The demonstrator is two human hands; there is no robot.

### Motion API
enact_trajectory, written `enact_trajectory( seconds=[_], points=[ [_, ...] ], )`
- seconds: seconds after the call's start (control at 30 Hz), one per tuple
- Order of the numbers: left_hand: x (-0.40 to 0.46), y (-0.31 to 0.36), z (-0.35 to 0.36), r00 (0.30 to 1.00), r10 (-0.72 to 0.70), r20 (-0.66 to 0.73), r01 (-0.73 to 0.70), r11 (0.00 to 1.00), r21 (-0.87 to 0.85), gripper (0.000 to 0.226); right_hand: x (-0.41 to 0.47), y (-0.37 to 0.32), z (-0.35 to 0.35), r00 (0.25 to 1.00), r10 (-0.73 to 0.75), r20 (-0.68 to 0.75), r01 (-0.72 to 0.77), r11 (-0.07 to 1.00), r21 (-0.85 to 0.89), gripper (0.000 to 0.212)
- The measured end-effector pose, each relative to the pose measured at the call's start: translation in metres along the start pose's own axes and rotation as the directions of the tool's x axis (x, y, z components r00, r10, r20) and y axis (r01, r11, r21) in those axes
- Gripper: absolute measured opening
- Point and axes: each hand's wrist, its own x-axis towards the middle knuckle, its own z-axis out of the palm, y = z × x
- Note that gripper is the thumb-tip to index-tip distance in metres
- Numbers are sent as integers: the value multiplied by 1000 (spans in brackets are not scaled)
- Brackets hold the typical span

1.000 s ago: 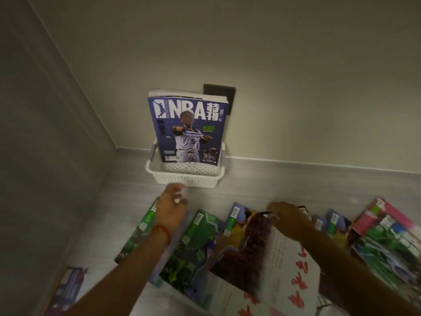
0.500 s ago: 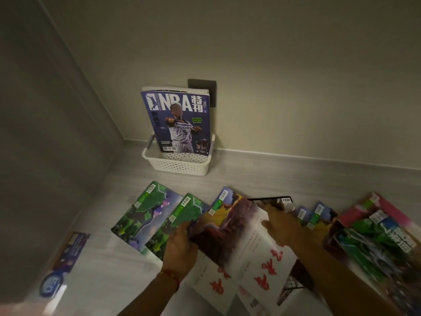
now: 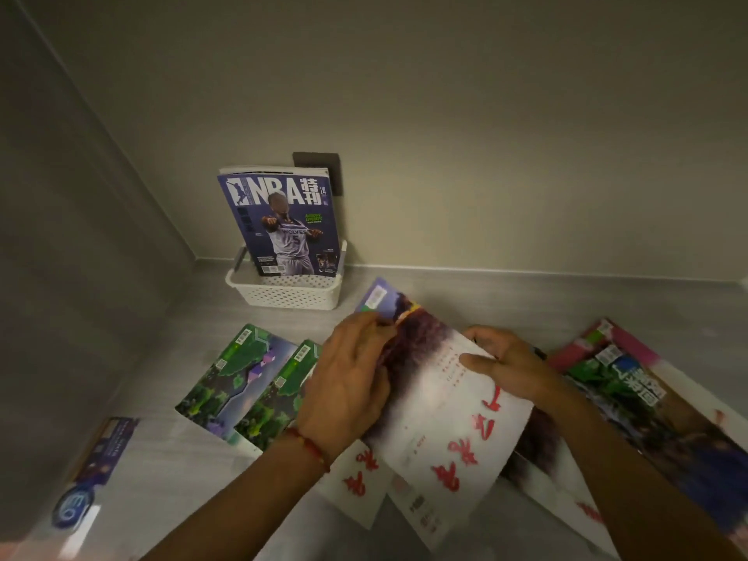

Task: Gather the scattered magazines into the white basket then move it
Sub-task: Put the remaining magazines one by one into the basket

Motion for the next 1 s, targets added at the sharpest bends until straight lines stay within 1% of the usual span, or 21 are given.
enact_trajectory(
  seconds=[0.07,0.13,0.17,0.2,0.27,0.3,0.37,0.43,0.47,0.5,0.53,0.6,0.63,0.67,0.7,0.73,0.77,0.8,0.87,0.93,1.0],
  points=[
    [31,21,-5,991,125,42,-130,984,119,50,2,-25,-6,990,-103,95,118,978,-175,17],
    [53,30,-8,971,120,208,-168,958,231,51,6,-46,-10,974,-152,169,201,922,-330,14],
    [60,30,-9,936,64,346,-169,945,280,52,8,-55,-10,966,-162,199,229,895,-384,15],
    [64,28,-8,876,-9,482,-154,943,297,51,10,-63,-10,960,-157,230,243,875,-419,17],
    [67,21,-7,749,-99,656,-72,971,230,38,12,-74,-8,945,-118,305,253,854,-455,18],
    [67,17,-6,734,-91,673,-33,985,169,31,13,-78,-6,937,-101,335,259,843,-472,17],
    [61,7,-6,762,-68,644,27,997,74,28,11,-81,-4,949,-114,294,262,806,-532,20],
    [51,-4,-9,808,-115,577,104,993,52,28,9,-75,-9,962,-254,101,260,741,-619,31],
    [47,-12,-10,831,-166,532,167,985,46,27,8,-69,-14,936,-350,-22,259,733,-629,32],
    [42,-22,-11,843,-224,490,246,969,20,25,6,-61,-19,898,-408,-164,242,770,-591,31],
    [38,-33,-13,844,-283,455,331,943,-27,25,3,-52,-22,866,-387,-316,195,844,-499,29],
    [30,-53,-19,833,-396,386,482,862,-158,26,2,-32,-19,833,-153,-531,14,967,-256,29],
    [26,-62,-22,818,-455,352,549,800,-242,26,3,-21,-10,842,20,-539,-96,989,-113,31],
    [22,-69,-26,796,-511,326,603,722,-340,25,5,-12,1,857,200,-475,-191,979,67,34],
    [18,-74,-30,769,-559,311,638,636,-434,25,6,-6,15,872,337,-356,-250,931,267,37],
    [14,-78,-34,738,-599,310,661,547,-514,25,5,-5,29,887,405,-223,-284,857,430,39],
    [10,-82,-38,706,-632,320,675,462,-575,26,7,-6,42,910,397,-117,-287,810,512,42],
    [6,-87,-42,679,-655,331,679,391,-622,27,10,-9,54,935,350,-59,-269,806,527,43],
    [-1,-99,-49,648,-679,345,670,293,-683,26,21,-22,76,965,259,-49,-198,834,515,42],
    [-6,-115,-55,624,-689,368,666,223,-712,23,37,-40,95,972,200,-125,-129,895,428,34],
    [-9,-131,-64,623,-687,375,672,225,-706,22,55,-59,106,972,124,-202,-68,962,263,23]
  ],
)
